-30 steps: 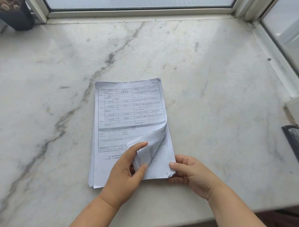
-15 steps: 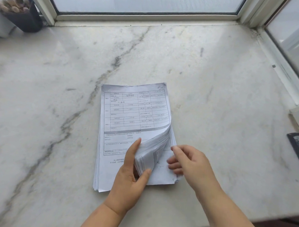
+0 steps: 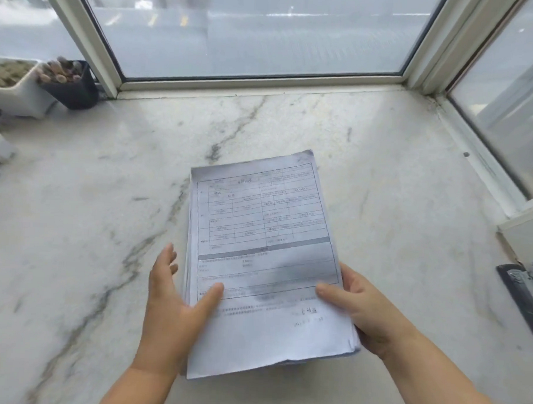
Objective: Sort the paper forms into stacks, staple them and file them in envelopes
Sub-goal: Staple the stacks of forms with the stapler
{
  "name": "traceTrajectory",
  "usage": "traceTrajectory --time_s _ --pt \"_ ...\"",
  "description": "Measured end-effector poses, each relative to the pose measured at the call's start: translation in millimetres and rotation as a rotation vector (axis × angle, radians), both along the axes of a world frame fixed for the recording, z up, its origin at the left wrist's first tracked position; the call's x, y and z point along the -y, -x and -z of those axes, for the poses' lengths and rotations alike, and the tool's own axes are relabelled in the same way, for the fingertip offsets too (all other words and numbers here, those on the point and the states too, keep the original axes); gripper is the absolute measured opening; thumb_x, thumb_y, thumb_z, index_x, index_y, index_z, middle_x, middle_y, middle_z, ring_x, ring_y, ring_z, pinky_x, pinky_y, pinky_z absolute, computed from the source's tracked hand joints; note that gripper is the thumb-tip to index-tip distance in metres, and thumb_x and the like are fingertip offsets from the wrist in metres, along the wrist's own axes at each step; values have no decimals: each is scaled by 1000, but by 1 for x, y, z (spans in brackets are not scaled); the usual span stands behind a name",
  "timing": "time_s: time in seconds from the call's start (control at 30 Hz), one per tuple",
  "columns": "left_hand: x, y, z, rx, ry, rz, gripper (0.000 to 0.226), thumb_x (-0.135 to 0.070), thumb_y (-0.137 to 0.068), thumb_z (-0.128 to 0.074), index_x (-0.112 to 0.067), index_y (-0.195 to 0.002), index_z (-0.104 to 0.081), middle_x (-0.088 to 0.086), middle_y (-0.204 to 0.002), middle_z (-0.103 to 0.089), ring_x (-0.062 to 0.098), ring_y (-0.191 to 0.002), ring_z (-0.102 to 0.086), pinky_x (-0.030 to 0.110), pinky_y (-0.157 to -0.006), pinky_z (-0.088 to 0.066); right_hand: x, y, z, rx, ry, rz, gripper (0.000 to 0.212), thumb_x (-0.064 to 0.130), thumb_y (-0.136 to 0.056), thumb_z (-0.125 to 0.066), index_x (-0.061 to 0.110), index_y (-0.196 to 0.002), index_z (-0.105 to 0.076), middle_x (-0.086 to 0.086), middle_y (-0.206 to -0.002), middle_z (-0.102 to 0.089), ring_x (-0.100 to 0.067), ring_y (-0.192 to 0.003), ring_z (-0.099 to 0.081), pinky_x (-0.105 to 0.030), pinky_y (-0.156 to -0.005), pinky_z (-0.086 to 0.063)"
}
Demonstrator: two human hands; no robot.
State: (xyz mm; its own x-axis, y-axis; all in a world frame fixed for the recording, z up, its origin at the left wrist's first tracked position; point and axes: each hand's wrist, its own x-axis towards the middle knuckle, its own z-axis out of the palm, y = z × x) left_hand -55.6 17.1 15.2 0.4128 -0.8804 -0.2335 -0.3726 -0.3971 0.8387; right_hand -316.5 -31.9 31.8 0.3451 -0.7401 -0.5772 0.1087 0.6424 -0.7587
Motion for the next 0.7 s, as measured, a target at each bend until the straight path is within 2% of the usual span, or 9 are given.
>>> traceTrajectory --time_s 0.03,0.1,0.13,0.2,0.27,0.37,0.43,0.53,0.7 --pt "9 0 -11 -244 -86 10 94 -34 -67 -82 -29 -145 -30 -7 -135 -52 13 -118 -55 34 -98 -44 -1 12 -6 50 3 1 43 5 -81 -64 8 -124 -59 -17 -117 -69 -37 -107 -67 -43 -87 -57" --pt "25 10 -28 -787 -166 86 75 -28 -64 -79 -17 -132 -50 8 -120 -68 28 -103 -68 41 -81 -57 -1 35 -20 67 14 -32 51 9 -75 -69 8 -125 -59 -18 -119 -68 -37 -108 -66 -43 -89 -56" --pt "30 21 -34 -914 -162 105 64 -22 -65 -77 -11 -125 -57 14 -114 -70 34 -98 -69 41 -74 -59 0 44 -29 43 32 -54 53 10 -73 -71 7 -125 -60 -17 -119 -69 -36 -109 -66 -42 -89 -56" --pt "38 55 -41 -879 -59 112 45 -12 -70 -74 -9 -115 -63 15 -106 -72 34 -92 -71 36 -67 -59 7 59 -44 -19 78 -20 48 9 -74 -72 7 -121 -63 -14 -115 -71 -32 -105 -68 -37 -83 -58" --pt "45 96 -46 -745 93 87 25 -4 -84 -70 -13 -107 -66 10 -99 -74 30 -91 -71 33 -68 -59 14 69 -53 -74 119 155 38 8 -82 -71 7 -119 -65 -12 -110 -73 -30 -101 -70 -40 -83 -59" --pt "59 155 -60 -643 283 56 10 -23 -86 -68 -24 -95 -70 7 -94 -74 30 -91 -70 44 -76 -58 20 81 -61 -194 288 434 21 7 -91 -61 9 -110 -71 -10 -103 -75 -28 -96 -71 -46 -86 -56" --pt "67 183 -70 -568 408 58 20 -41 -75 -68 -28 -89 -70 5 -88 -73 27 -85 -68 43 -72 -56 22 91 -69 -238 397 522 17 7 -91 -62 15 -97 -75 -7 -96 -76 -24 -91 -72 -39 -79 -58" --pt "79 207 -79 -525 501 107 20 -42 -74 -69 -27 -87 -71 -4 -82 -72 13 -78 -65 26 -66 -54 23 116 -79 -247 504 555 16 7 -90 -63 18 -90 -74 -4 -91 -75 -18 -85 -71 -28 -71 -58" --pt "88 209 -42 -511 290 178 40 -48 -52 -77 -22 -81 -77 0 -83 -76 14 -80 -71 24 -66 -55 23 160 -57 -197 448 394 25 12 -69 -82 25 -91 -79 -6 -94 -76 -22 -91 -72 -29 -71 -59"
